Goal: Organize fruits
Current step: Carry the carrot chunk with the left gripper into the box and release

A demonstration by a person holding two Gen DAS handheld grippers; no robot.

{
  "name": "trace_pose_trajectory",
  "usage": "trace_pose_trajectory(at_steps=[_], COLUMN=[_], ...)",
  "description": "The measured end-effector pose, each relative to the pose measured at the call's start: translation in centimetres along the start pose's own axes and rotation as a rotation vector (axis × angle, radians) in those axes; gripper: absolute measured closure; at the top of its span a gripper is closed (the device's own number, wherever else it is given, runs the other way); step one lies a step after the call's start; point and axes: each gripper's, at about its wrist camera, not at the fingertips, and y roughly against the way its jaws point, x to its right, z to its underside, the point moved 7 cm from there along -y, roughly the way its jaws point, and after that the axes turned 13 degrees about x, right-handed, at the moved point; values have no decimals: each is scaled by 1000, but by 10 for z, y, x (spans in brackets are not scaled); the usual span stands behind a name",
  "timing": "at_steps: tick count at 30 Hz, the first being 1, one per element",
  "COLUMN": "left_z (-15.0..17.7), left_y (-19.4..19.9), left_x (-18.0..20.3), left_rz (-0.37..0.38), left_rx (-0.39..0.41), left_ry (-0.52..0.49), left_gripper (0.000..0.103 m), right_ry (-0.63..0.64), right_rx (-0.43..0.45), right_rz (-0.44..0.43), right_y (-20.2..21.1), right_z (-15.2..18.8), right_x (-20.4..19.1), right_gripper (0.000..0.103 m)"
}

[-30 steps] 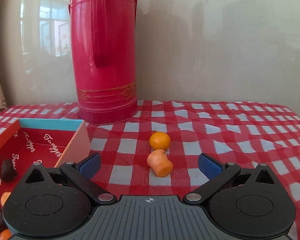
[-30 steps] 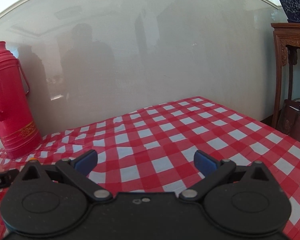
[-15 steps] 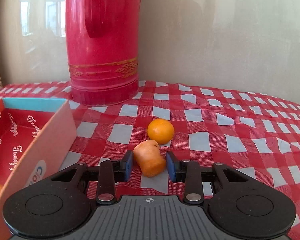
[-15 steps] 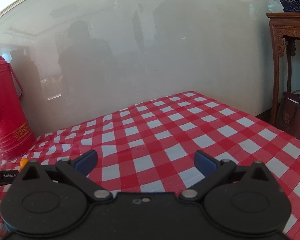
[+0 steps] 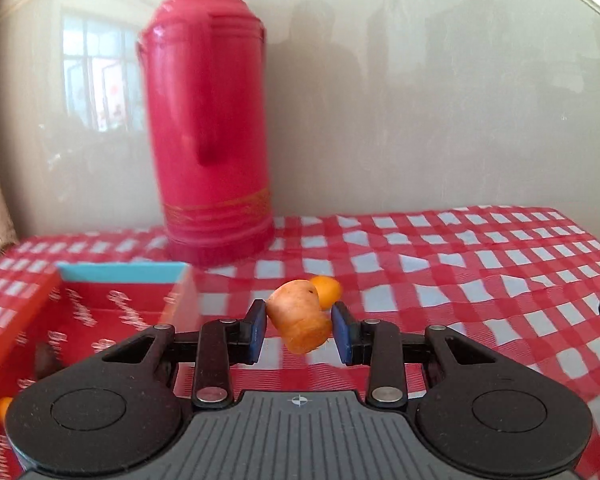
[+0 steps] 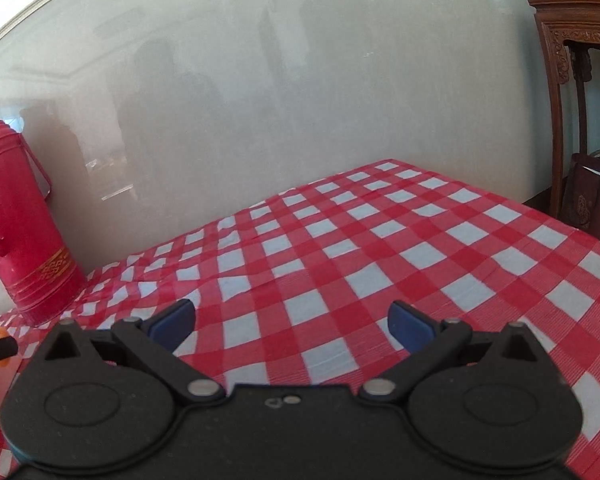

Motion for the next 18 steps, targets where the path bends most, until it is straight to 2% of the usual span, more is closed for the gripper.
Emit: trace_pose_trajectory(at_steps=[10, 18], left_z=[9, 23], left_y=[36, 41], left_x=[-97, -159], left_rz=[-107, -188], left_rx=[2, -17], left_ry=[44, 61], left_gripper=[67, 68], right_ry=[56, 77], right_rx=[-8, 14], right_rz=[-86, -140], right_y=[14, 16], right_z=[13, 17], right_x=[-59, -94], right_gripper=[6, 6])
